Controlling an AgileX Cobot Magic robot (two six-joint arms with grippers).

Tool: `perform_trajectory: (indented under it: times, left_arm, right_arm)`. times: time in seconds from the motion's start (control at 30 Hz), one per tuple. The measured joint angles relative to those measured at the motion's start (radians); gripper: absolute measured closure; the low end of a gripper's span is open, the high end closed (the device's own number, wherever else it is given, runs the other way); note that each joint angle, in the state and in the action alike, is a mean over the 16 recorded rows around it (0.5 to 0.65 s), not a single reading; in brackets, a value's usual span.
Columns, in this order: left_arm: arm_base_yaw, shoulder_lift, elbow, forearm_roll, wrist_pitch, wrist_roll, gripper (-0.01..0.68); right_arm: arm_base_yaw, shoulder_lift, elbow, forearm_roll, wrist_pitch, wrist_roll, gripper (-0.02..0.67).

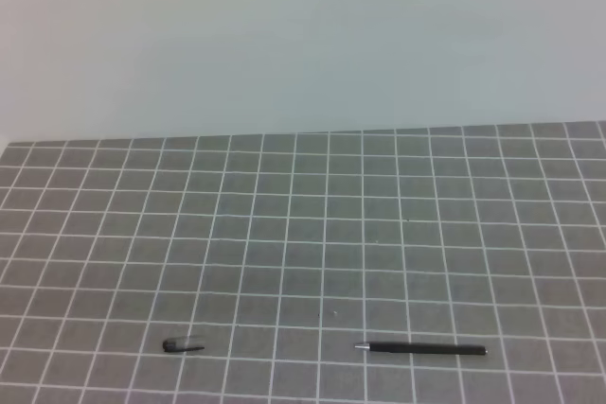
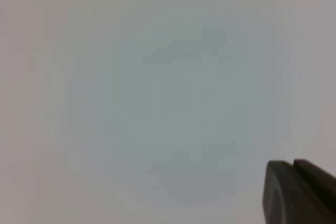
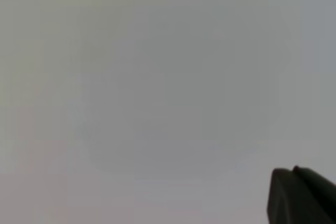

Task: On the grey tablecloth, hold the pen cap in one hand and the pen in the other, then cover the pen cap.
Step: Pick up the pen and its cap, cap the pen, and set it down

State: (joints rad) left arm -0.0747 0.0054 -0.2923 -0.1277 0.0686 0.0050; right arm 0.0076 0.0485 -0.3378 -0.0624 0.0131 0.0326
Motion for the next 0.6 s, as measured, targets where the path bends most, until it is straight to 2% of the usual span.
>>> perform_trajectory:
  times: [0.13,0.27,0.6]
  left_arm:
    - [0.000,0.013,-0.047,0.022,0.085,0.024,0.672]
    - [0.000,0.019,-0.052,0.045,0.077,0.047,0.673]
    - [0.000,0.020,0.003,0.081,0.008,0.063,0.673]
  right_arm:
    - [0.000,0.097,-0.176,0.013,0.222,-0.052,0.651]
    - [0.000,0.242,-0.354,0.048,0.426,-0.144,0.652]
    - [0.005,0.717,-0.722,0.243,0.882,-0.569,0.652]
